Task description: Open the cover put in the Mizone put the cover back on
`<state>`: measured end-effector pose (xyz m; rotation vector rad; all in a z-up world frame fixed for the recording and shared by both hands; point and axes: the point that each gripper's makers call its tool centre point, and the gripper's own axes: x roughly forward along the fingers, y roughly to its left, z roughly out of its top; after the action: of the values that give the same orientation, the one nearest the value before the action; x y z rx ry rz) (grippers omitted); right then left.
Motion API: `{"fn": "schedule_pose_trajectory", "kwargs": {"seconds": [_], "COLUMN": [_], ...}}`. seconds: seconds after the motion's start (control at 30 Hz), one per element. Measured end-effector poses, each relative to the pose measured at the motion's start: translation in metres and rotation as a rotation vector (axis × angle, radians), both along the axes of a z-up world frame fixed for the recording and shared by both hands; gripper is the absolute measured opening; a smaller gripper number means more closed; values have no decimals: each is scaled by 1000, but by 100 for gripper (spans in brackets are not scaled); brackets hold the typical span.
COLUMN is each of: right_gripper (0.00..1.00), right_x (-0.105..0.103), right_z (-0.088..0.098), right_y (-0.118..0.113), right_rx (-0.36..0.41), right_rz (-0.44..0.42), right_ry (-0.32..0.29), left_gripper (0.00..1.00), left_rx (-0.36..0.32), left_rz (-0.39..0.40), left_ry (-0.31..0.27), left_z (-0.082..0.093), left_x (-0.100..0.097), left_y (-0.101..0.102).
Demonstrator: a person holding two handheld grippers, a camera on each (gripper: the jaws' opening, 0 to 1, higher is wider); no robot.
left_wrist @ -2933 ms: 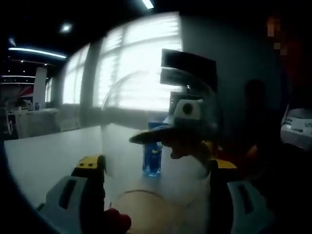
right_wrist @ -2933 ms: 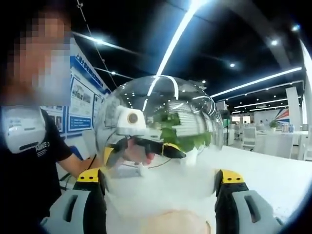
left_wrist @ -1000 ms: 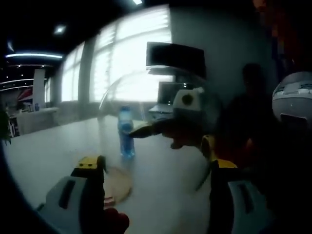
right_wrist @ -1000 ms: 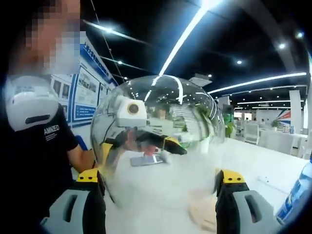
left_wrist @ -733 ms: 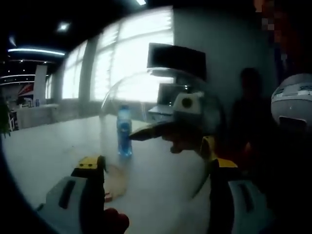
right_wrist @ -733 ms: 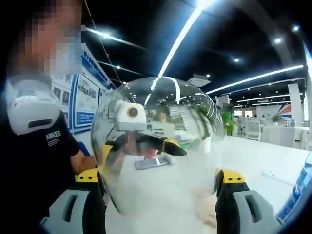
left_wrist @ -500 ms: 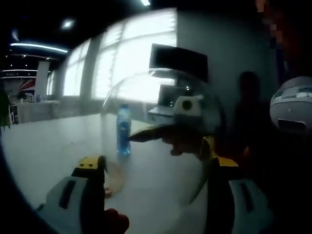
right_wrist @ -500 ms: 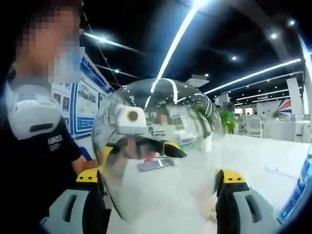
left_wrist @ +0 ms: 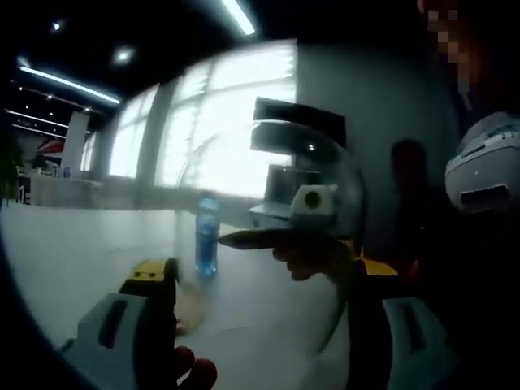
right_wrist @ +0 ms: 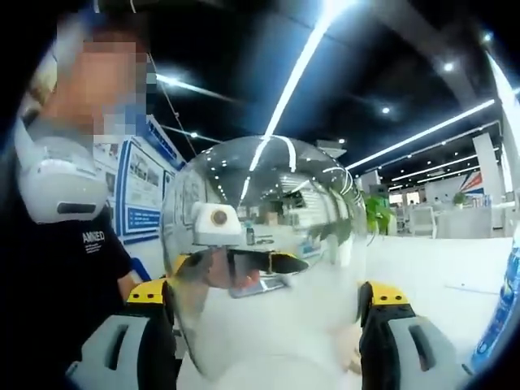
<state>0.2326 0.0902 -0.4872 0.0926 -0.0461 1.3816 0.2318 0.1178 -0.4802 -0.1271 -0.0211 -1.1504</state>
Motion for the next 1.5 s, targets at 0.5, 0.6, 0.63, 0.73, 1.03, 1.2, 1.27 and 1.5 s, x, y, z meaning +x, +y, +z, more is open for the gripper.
{"fn": "schedule_pose_trajectory", "kwargs": {"seconds": [0.5, 0.6, 0.63, 0.73, 1.03, 1.2, 1.27, 1.5], "right_gripper": [88, 87, 87, 87, 85, 83, 83, 81], "right_x": [-1, -1, -1, -1, -2, -3, -3, -4], "right_z": [0, 1, 1, 1, 1, 1, 1, 0], "right_y": [-1, -2, -2, -2, -6, -7, -8, -12], "right_rx": [-1, 4, 4, 5, 6, 15, 15, 13], "right_rz": [-9, -13, -13, -13, -17, -18, -19, -27], "right_ry": [-20, -23, -24, -26, -27, -22, -20, -19], "left_gripper": [74, 74, 74, 74, 74, 73, 73, 72], "left_rx": [15, 15, 16, 22, 21, 28, 31, 36], "left_rz": [11, 8, 7, 7, 9, 9, 9, 14], "left_ry": [-8, -13, -13, -18, -33, -39, -43, -52], "left_z": [-2, -2, -2, -3, -4, -4, -5, -6], "left_x": [0, 0, 0, -1, -4, -6, -6, -9], "left_y": [1, 1, 1, 0, -1, -2, -2, -2]}}
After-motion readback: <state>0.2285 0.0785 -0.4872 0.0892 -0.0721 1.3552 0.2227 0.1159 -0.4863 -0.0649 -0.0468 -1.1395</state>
